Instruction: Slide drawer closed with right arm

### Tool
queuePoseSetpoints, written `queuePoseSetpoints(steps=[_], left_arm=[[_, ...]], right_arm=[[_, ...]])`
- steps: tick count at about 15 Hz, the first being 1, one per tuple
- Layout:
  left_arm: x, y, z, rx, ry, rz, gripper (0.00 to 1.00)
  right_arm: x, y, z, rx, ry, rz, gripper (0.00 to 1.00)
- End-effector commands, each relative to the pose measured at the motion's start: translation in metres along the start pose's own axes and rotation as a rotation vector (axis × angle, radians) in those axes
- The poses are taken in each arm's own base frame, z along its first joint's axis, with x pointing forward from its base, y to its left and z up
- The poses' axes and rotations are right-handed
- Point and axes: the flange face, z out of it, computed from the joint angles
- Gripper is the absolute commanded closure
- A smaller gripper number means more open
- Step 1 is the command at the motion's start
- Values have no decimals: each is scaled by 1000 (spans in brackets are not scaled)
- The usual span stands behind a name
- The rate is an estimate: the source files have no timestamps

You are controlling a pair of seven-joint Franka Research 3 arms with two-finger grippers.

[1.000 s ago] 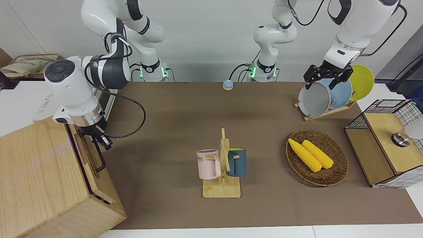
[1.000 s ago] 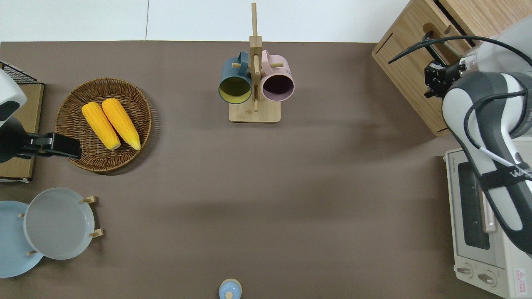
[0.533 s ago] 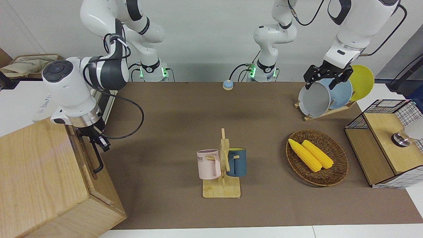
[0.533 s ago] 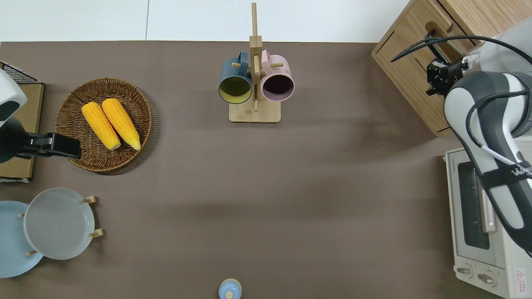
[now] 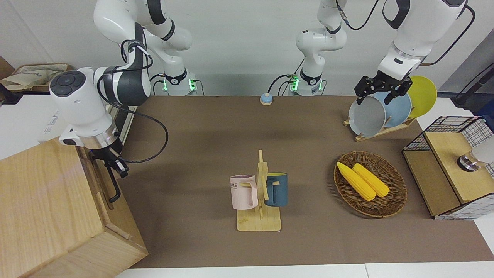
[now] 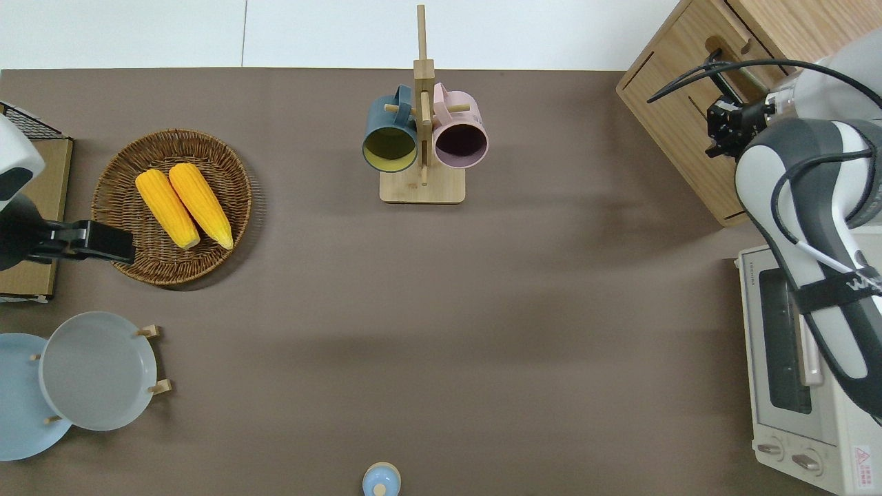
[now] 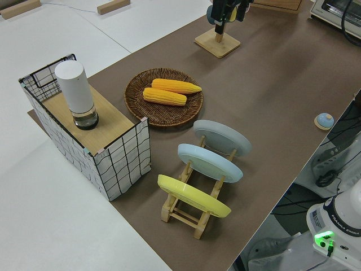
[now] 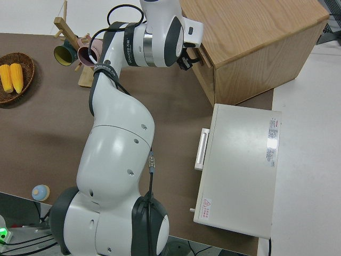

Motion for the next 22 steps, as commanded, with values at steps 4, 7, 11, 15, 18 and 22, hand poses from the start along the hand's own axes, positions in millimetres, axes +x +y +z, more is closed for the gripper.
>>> queuePoseSetpoints(steps=[4,7,11,15,18,22], left_arm=[[1,-1,-4,16,-5,10,7],[1,-1,-3,16,-7,10,7],[1,-1,-4,16,-5,10,7],[1,-1,-3,16,-7,10,7],[1,-1,-4,16,-5,10,7],[1,-1,-4,16,-5,10,7]], right_arm=[[-39,-33,-2,0,-18,-99,1000],[-67,-38,-17,0,-35,-137,1000],[-111,-42,-40,-32,-66,-255,1000],[-137,-33,-72,-58,-86,-394,1000],[-146,-18,-93,-55,-84,-552,1000],[-149,-8,-110,-51,-84,-624,1000]])
